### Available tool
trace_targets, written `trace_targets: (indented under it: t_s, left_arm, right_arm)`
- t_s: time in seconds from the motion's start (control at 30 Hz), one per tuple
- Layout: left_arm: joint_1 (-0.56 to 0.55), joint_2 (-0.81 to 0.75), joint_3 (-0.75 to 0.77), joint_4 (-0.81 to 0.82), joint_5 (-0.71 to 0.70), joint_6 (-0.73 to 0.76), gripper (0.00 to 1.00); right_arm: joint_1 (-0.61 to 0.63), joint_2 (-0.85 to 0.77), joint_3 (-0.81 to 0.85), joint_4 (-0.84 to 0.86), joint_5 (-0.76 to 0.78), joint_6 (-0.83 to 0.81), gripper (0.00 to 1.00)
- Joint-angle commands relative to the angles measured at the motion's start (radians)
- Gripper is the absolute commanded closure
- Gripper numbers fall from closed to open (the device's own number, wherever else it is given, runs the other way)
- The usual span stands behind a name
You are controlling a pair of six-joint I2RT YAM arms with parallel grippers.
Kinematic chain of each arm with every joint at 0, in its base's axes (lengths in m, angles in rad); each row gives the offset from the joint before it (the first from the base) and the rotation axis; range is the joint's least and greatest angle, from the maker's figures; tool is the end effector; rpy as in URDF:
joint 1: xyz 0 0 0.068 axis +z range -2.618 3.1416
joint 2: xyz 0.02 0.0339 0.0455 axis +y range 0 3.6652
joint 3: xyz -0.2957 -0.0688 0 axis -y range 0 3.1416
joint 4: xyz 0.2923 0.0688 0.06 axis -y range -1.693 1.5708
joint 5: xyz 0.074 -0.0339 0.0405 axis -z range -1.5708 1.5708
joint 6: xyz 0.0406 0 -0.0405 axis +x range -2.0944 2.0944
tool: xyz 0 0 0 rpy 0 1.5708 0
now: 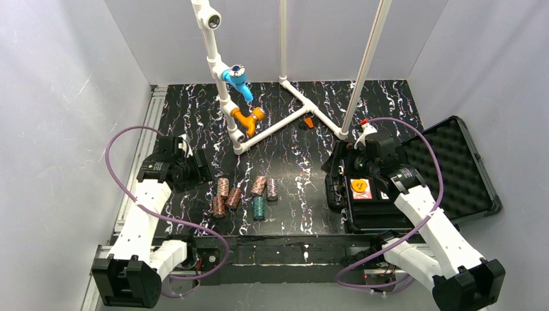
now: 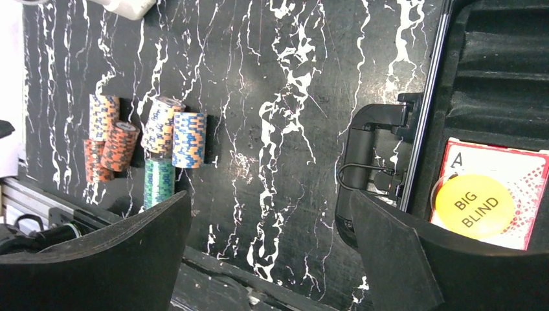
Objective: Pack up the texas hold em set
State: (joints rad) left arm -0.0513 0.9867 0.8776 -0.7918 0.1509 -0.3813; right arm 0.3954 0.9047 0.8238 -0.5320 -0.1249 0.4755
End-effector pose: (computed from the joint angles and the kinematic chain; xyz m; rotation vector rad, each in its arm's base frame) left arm 0.2243 -0.0176 0.2985 -0.3449 2.4707 -0.3704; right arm 0.2075 0.0921 0.3164 0.0171 2.2485 0.6197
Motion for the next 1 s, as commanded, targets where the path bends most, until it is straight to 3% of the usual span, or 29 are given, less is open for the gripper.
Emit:
trace_targets:
  t_s: [0.0,0.2,0.37,0.97]
  left_arm:
    - [-0.072,0.038,0.023,-0.001,0.022,0.035,0.25]
    - [-0.232,0.192,0.058,-0.003,-0.121,0.045,0.29]
    - [-0.237,0.290,0.079,-0.007,-0.134,0.053,0.33]
    - [-0.237,0.403,0.146,-0.016,-0.137,0.099,0.37]
  right_arm:
    - [0.007,0.011,0.023,0.050,-0.051,-0.064,0.00]
    - [0.007,0.020,-0.027,0.106,-0.084,-0.065,0.00]
    - [0.006,0.039,0.007,0.068,-0.081,-0.104,0.00]
    - [0.007,0.109,0.032,0.106,-0.107,-0.106,0.00]
